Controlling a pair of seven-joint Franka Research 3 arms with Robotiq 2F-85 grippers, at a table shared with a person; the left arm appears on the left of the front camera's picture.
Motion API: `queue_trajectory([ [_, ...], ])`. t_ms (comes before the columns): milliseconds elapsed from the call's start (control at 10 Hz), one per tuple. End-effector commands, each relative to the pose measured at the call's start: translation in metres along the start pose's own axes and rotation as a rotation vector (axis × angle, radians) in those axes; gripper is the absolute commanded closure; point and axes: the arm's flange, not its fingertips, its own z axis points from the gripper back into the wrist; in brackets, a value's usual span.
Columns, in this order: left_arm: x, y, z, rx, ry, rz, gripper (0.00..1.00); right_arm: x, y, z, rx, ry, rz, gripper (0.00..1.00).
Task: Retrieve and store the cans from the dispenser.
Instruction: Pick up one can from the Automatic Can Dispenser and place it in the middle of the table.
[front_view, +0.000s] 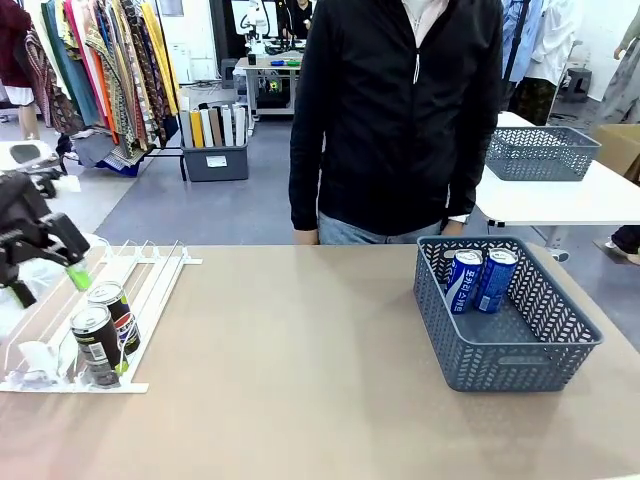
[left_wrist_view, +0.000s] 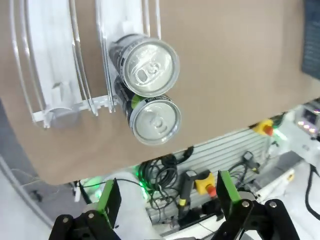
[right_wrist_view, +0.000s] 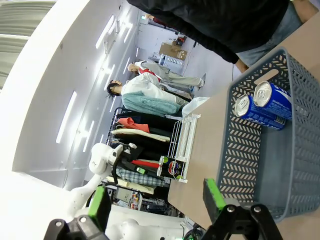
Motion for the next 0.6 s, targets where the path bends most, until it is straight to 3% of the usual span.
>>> queue_trajectory([
  [0, 0.006, -0.013, -0.026, 0.094, -0.031, 0.028, 0.00, 0.002, 0.004, 0.000, 0.006, 0.003, 0.005, 0.00],
  [200, 0.012, -0.021, -0.050, 0.210, -0.086, 0.079, 0.00, 0.002, 0.004, 0.000, 0.006, 0.003, 0.005, 0.00],
  [500, 0.018, -0.019, -0.071, 0.226, -0.075, 0.048, 0.00, 0.002, 0.004, 0.000, 0.006, 0.003, 0.005, 0.00],
])
